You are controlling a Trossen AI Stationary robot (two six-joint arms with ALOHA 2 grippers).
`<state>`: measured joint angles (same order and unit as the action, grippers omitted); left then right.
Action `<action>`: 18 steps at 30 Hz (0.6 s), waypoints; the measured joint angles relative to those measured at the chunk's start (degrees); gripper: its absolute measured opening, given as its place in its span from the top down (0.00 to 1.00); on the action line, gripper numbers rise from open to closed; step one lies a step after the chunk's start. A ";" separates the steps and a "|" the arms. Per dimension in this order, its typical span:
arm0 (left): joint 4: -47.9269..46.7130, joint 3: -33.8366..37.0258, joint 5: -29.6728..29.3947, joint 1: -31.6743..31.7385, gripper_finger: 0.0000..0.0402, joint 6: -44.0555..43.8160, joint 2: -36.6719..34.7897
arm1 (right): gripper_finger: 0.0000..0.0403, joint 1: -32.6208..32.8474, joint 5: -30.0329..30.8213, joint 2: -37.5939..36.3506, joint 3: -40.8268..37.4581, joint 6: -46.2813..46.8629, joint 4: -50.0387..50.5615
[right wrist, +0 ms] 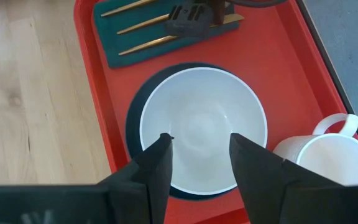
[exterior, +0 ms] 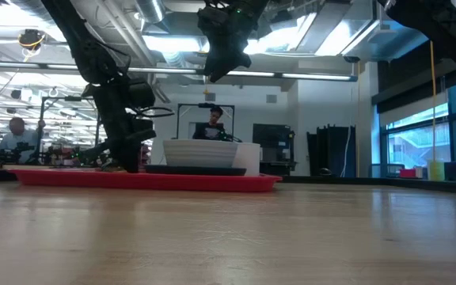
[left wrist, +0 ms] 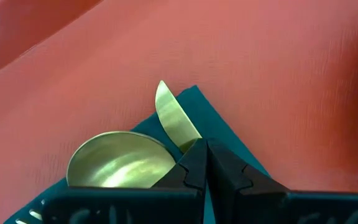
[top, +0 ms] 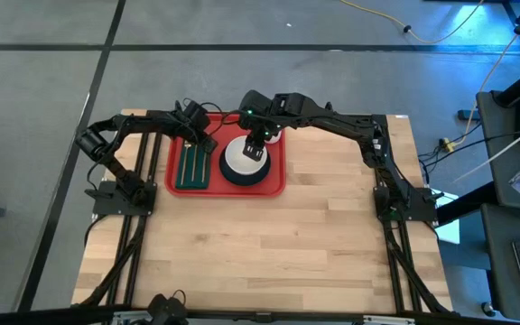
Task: Set up tray
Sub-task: Put the gold knife on the green napkin to the right of the gold spoon, then return to Home Position
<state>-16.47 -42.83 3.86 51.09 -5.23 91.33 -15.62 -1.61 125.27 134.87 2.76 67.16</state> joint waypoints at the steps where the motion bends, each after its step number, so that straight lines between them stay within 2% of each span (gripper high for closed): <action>1: 0.02 0.00 0.00 0.00 0.99 -0.02 0.00 | 0.60 0.00 0.00 0.00 0.00 0.00 0.00; 9: -0.66 0.02 -3.08 0.02 0.99 -0.20 -2.84 | 0.60 0.00 0.00 0.00 0.00 0.00 0.00; 13: -0.97 0.02 -2.48 0.35 0.96 -1.31 -5.89 | 0.60 0.00 0.00 0.00 0.00 0.00 0.00; 18: -7.70 -2.21 -2.84 1.66 0.90 -2.99 -11.69 | 0.60 0.00 0.00 0.00 0.00 0.16 0.85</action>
<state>-24.17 -45.04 1.02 52.75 -8.23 79.64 -15.62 -1.61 125.27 134.87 2.92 68.00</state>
